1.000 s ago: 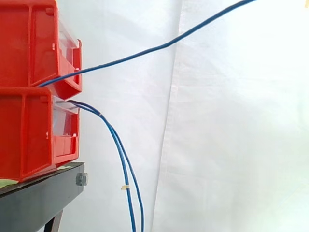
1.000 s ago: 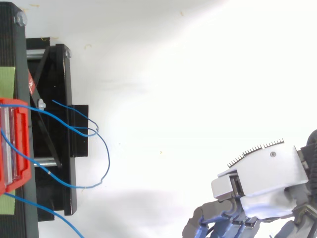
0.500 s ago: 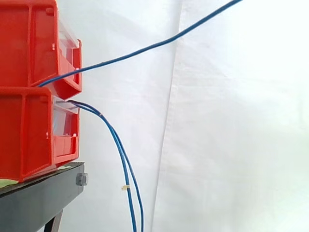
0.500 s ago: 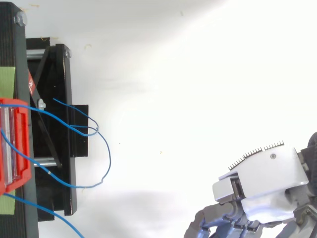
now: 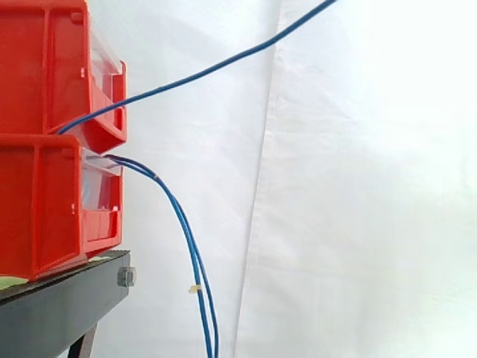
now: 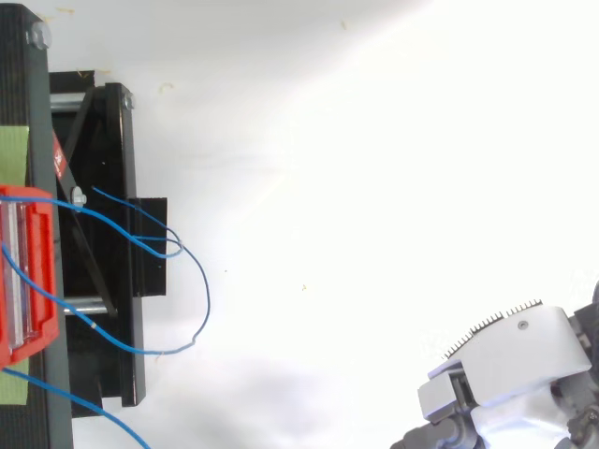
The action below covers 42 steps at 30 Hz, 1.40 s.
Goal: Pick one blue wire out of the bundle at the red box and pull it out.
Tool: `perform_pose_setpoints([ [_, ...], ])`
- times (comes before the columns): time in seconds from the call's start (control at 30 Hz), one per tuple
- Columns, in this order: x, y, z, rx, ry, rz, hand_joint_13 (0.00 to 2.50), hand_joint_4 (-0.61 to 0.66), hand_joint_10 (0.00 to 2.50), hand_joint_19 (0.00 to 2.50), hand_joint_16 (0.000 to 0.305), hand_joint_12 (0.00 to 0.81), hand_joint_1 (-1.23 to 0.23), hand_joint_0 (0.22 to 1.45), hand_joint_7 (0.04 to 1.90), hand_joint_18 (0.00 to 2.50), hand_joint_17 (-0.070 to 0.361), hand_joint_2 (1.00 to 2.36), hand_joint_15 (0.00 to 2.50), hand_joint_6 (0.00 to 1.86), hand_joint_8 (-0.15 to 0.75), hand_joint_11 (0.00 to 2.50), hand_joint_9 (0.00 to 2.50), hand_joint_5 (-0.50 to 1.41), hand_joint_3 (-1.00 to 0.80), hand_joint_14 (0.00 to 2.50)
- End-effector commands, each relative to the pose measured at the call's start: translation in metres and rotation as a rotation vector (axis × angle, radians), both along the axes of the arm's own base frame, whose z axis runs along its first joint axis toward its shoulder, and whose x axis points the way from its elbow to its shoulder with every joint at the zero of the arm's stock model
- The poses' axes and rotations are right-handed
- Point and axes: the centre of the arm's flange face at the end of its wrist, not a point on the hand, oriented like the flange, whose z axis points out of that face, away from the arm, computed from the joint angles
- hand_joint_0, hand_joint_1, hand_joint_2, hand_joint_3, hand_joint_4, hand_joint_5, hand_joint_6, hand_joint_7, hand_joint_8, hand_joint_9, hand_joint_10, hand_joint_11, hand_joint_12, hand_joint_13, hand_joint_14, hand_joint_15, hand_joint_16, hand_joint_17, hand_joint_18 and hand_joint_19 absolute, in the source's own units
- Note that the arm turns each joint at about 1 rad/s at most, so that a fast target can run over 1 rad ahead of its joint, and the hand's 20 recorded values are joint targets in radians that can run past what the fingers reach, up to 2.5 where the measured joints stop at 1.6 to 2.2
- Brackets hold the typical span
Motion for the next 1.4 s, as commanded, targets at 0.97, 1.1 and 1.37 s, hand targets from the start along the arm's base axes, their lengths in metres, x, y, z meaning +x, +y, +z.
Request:
perform_pose_setpoints([
  [0.97,-0.0002,0.0004,0.0001,0.017,0.01,-0.003,0.72,0.04,0.0,0.3,0.051,0.411,-0.84,0.64,0.96,0.73,0.114,1.02,0.3,0.96,0.327,0.24,0.63,-0.19,-0.22,0.01],
  [1.1,-0.0001,0.0002,0.0001,0.017,0.01,-0.004,0.73,0.03,0.0,0.31,0.052,0.415,-0.83,0.64,0.95,0.74,0.116,1.01,0.3,0.96,0.334,0.24,0.65,-0.19,-0.19,0.01],
  [1.37,-0.0001,0.0001,0.0001,0.015,0.009,-0.005,0.78,-0.03,0.0,0.32,0.056,0.437,-0.81,0.63,0.96,0.8,0.125,1.01,0.3,0.96,0.36,0.25,0.72,-0.17,-0.11,0.01],
])
